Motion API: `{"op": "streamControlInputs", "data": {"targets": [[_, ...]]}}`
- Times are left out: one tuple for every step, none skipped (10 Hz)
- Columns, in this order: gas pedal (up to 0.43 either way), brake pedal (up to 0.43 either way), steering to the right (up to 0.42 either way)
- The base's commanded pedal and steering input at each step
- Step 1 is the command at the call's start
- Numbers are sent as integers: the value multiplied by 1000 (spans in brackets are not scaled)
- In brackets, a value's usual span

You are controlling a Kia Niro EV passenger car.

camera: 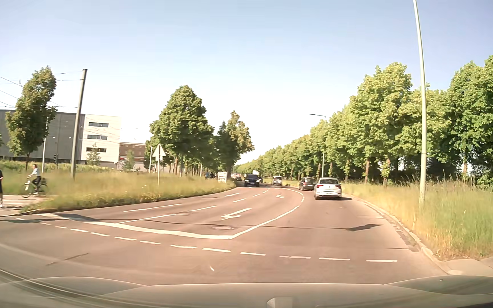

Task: Follow the waypoints while adhering to traffic rules and regulations

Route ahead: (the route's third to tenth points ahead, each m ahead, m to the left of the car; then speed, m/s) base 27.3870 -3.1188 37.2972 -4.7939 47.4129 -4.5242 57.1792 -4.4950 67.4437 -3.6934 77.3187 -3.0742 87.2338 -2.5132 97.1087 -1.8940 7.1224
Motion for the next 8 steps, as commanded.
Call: {"op": "streamControlInputs", "data": {"targets": [[220, 0, 173], [220, 0, 139], [248, 0, 113], [260, 0, 82], [260, 0, 73], [260, 0, 75], [240, 0, 91], [240, 0, 99]]}}
